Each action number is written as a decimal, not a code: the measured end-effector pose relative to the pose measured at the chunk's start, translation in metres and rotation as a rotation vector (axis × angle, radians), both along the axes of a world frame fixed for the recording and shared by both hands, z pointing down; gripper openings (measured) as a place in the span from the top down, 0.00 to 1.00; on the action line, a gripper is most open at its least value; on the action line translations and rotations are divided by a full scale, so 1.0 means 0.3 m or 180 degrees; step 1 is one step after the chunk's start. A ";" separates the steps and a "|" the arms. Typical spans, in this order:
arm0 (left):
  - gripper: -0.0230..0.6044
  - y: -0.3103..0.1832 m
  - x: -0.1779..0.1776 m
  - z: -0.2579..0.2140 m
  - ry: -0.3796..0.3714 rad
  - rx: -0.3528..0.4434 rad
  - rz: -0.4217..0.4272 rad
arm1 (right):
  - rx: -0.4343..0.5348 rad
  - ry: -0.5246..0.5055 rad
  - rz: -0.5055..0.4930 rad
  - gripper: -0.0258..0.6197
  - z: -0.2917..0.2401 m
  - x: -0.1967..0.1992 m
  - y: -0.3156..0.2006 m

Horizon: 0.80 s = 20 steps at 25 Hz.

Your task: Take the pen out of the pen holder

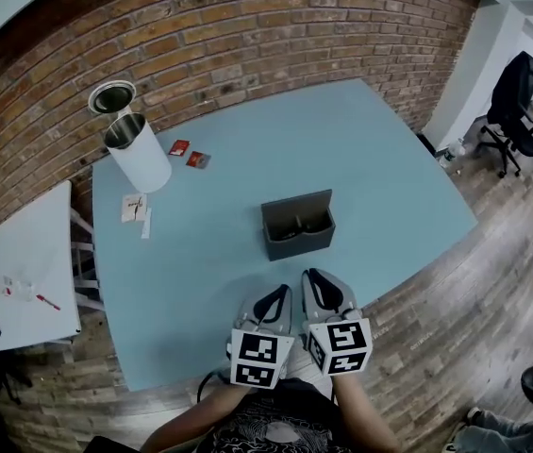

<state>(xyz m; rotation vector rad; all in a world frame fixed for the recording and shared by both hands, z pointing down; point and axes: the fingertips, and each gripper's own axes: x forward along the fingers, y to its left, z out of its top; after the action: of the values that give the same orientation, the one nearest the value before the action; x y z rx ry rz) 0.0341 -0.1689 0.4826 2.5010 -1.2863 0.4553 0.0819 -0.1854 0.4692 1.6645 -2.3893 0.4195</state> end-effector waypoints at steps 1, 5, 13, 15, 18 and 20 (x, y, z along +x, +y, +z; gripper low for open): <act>0.96 -0.012 0.002 0.002 -0.0001 -0.0004 -0.0018 | 0.0014 0.0005 -0.0015 0.90 -0.001 0.002 -0.023; 0.96 -0.063 -0.003 0.006 -0.0005 -0.0013 -0.0086 | -0.0021 -0.0001 -0.0075 0.90 0.004 0.000 -0.092; 0.96 -0.151 0.001 0.010 0.0005 -0.0002 -0.0154 | -0.0010 0.0001 -0.0070 0.87 0.028 0.025 -0.205; 0.96 -0.162 0.004 0.016 0.0003 -0.0006 -0.0157 | -0.0031 -0.0003 -0.0075 0.86 0.041 0.029 -0.227; 0.96 -0.175 0.004 0.023 -0.0008 -0.0008 -0.0171 | -0.0060 -0.0021 -0.0094 0.84 0.057 0.028 -0.253; 0.96 -0.187 -0.001 0.023 -0.0009 0.0003 -0.0185 | -0.0069 -0.0039 -0.0092 0.84 0.065 0.027 -0.272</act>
<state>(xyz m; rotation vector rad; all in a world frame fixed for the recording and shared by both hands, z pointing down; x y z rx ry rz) 0.0337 -0.2250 0.4895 2.4573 -1.3566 0.4451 0.0901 -0.2669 0.4888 1.6210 -2.4058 0.4504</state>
